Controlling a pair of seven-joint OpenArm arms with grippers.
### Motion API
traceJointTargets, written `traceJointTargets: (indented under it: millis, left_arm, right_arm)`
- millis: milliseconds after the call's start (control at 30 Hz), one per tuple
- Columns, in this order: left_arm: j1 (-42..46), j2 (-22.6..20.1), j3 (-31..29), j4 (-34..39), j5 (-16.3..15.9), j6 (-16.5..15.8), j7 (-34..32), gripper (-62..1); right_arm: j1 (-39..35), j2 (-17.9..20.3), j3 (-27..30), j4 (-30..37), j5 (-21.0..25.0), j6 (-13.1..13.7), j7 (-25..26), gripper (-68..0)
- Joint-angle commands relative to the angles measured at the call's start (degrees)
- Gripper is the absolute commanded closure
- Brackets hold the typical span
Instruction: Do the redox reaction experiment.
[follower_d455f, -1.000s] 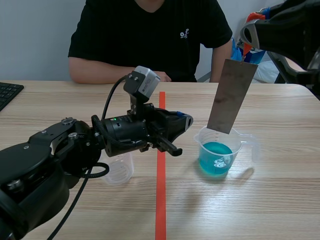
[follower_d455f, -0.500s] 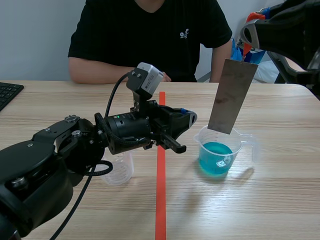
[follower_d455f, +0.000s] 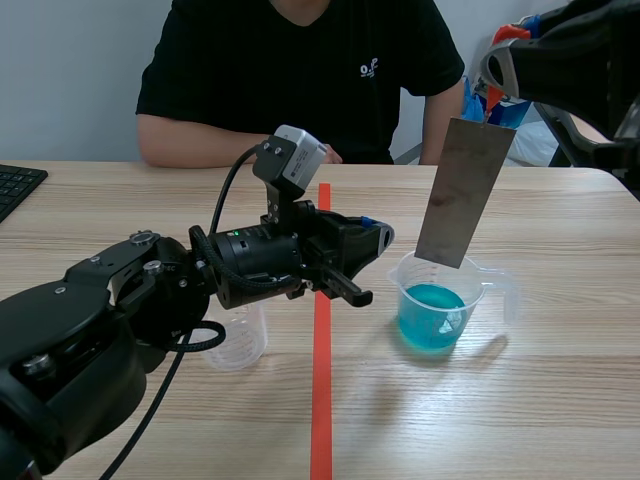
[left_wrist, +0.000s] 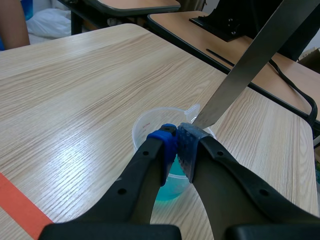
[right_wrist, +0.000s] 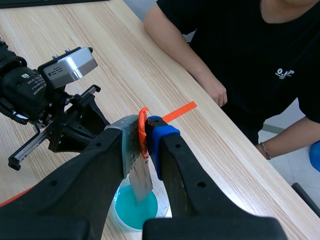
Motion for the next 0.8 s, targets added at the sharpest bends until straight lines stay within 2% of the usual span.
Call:
traceJointTargets:
  millis: [0, 633, 767]
  left_arm:
    - [-0.6, 0.5, -0.2, 1.2, -0.7, -0.3, -0.6, -4.0]
    - [-0.6, 0.4, -0.2, 1.2, -0.7, -0.3, -0.6, -4.0]
    - [-0.6, 0.3, -0.3, 1.2, 1.0, -0.3, -0.6, -4.0]
  right_arm:
    - [1.0, 0.3, 0.1, 0.5, 0.4, 0.0, 0.4, -0.7]
    - [1.0, 0.3, 0.1, 0.5, 0.4, 0.0, 0.4, -0.7]
    - [1.0, 0.3, 0.1, 0.5, 0.4, 0.0, 0.4, -0.6]
